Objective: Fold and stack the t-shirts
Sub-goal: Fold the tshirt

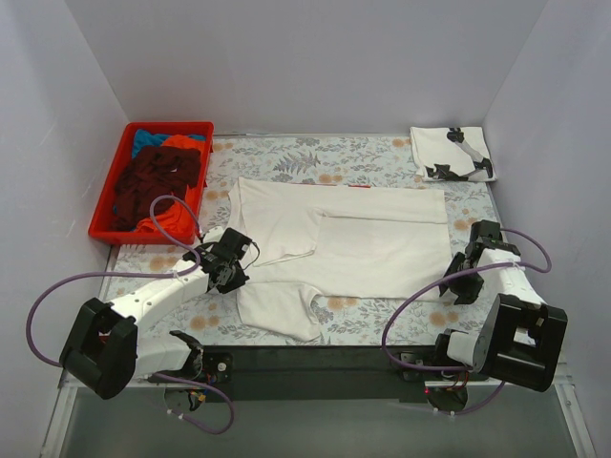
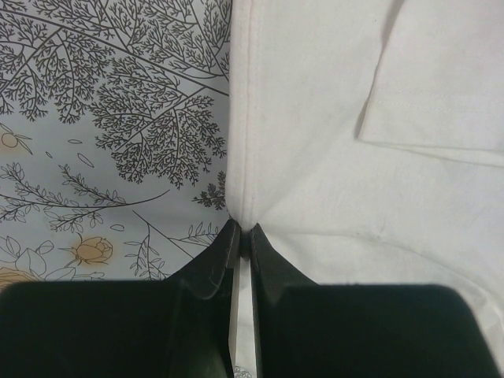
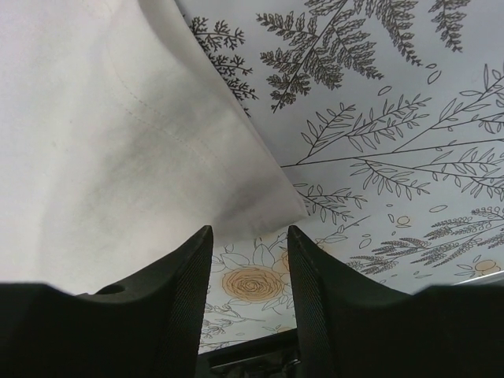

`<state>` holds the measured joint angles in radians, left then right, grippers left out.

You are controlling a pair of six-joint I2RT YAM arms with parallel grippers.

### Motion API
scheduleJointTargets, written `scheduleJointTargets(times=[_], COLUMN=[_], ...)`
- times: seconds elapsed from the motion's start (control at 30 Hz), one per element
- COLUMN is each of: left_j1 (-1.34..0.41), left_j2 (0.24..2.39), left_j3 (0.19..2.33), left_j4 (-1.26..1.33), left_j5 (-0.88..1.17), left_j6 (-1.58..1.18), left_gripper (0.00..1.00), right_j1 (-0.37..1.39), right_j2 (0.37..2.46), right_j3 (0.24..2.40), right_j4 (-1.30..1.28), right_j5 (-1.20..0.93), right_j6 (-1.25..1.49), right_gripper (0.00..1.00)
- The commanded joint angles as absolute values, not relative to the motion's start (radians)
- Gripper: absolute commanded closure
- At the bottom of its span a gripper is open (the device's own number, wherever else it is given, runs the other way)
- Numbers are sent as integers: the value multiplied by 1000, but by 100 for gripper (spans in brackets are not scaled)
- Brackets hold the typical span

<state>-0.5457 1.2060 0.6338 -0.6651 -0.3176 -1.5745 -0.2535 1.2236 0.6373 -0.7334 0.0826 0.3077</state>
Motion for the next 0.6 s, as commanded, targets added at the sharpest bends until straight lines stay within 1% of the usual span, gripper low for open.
scheduleJointTargets(times=[0.0,0.07,0.2,0.3,0.33,0.4,0.5,0.53,0.57], left_j1=[-548,-548,-549,-549,-551,-549,-551,-549,-549], left_j2=[1172,1170,1169,1169,1169,1169,1172,1173,1175], left_j3=[630,630,629,629,629,629,629,629,629], left_j4=[-663,-660,-660,-655,-657,-658,-660,-661,-663], left_j5=[-342,-341,-339,-336,-336,-337,-336,-334,-331], left_j6=[-1574,-1574,-1574,-1574,-1574,-1574,-1574,-1575,-1577], left_gripper=[100,100,100,100,100,100,100,100,100], right_j1=[-258,-259,-265,-276,-278,-281,-284,-285,-285], right_j2=[1238,1250,1267,1275,1278,1278,1256,1252,1246], right_j3=[624,620,618,614,615,617,621,624,630], right_j4=[-724,-721,-713,-703,-701,-704,-707,-710,-721], right_j5=[86,81,86,80,80,78,77,77,75], right_j6=[305,304,304,305,302,301,302,301,299], right_gripper=[52,57,58,64,69,75,88,97,99])
